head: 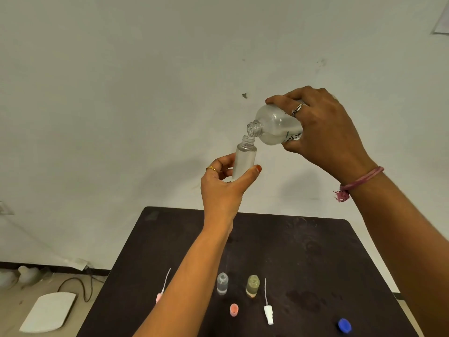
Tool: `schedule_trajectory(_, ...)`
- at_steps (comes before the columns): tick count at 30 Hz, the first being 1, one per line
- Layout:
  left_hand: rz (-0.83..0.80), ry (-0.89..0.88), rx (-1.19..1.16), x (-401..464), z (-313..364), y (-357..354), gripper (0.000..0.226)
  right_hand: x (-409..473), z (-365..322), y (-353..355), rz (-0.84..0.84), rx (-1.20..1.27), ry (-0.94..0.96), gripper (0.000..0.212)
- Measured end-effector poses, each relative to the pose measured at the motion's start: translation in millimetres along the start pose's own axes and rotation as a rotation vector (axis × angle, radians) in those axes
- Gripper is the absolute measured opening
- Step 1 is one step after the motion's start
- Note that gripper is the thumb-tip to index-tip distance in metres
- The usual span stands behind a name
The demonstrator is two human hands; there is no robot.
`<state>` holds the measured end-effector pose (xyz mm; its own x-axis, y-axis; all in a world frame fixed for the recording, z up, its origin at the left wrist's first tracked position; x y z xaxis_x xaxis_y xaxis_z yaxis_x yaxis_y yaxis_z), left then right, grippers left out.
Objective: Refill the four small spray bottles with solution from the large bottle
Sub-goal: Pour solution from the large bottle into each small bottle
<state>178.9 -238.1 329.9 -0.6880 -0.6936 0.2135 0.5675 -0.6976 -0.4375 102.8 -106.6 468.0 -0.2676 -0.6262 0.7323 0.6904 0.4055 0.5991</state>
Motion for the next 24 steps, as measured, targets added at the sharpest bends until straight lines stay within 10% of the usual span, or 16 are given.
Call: schedule_trajectory(24,0.046,0.008,-0.021,5,2,41,0.043,-7,-34,-34,-0.177,0.177,-0.151,0.076)
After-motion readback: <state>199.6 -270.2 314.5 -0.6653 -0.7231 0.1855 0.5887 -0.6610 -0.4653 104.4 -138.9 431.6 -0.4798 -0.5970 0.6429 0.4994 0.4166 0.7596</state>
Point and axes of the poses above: each hand's wrist, its own x-axis towards the middle knuckle, its own y-axis out of the back of the hand, z = x × y, the point moved 9 cm from there along x, towards the middle knuckle, and after that the axes turned 14 degrees about -x, right-handed, at the moved point
